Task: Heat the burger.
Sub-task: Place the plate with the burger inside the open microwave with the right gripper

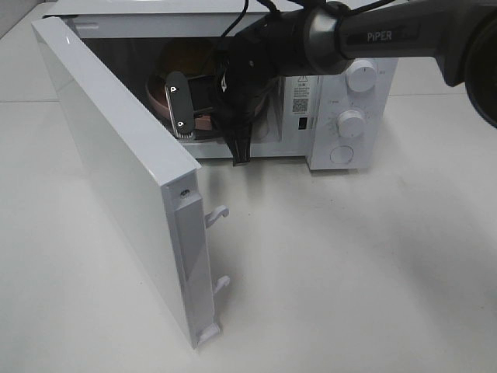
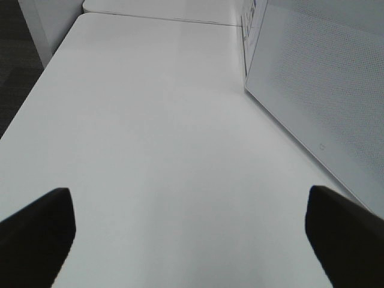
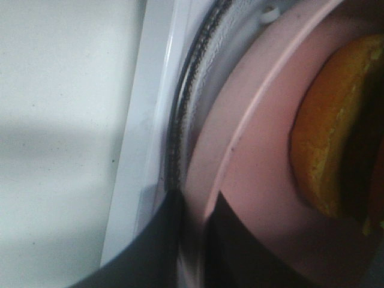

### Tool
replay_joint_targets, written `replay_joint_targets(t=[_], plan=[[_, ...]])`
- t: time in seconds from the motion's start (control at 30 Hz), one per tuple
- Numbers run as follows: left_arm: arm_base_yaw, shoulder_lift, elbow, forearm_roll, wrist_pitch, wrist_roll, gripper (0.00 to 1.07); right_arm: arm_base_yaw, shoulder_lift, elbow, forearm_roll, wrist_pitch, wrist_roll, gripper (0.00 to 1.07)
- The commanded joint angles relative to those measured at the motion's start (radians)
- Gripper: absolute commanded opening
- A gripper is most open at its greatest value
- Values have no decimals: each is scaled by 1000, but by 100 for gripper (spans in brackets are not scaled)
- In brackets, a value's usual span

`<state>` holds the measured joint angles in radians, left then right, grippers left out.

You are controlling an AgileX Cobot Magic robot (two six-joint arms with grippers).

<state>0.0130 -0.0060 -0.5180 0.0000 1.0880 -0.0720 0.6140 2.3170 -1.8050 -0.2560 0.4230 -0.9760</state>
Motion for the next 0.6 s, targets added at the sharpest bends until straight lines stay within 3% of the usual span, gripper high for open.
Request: replay_joint_targets(t=[0.03, 0.43, 0.6], plan=[[-2, -13, -1, 0, -17, 0, 97, -6, -14, -23, -34, -47, 33, 0], [-2, -13, -1, 0, -17, 0, 97, -5, -14, -23, -32, -33, 81, 10], [-2, -13, -1, 0, -17, 0, 97, -5, -14, -23, -31, -11, 112, 24]])
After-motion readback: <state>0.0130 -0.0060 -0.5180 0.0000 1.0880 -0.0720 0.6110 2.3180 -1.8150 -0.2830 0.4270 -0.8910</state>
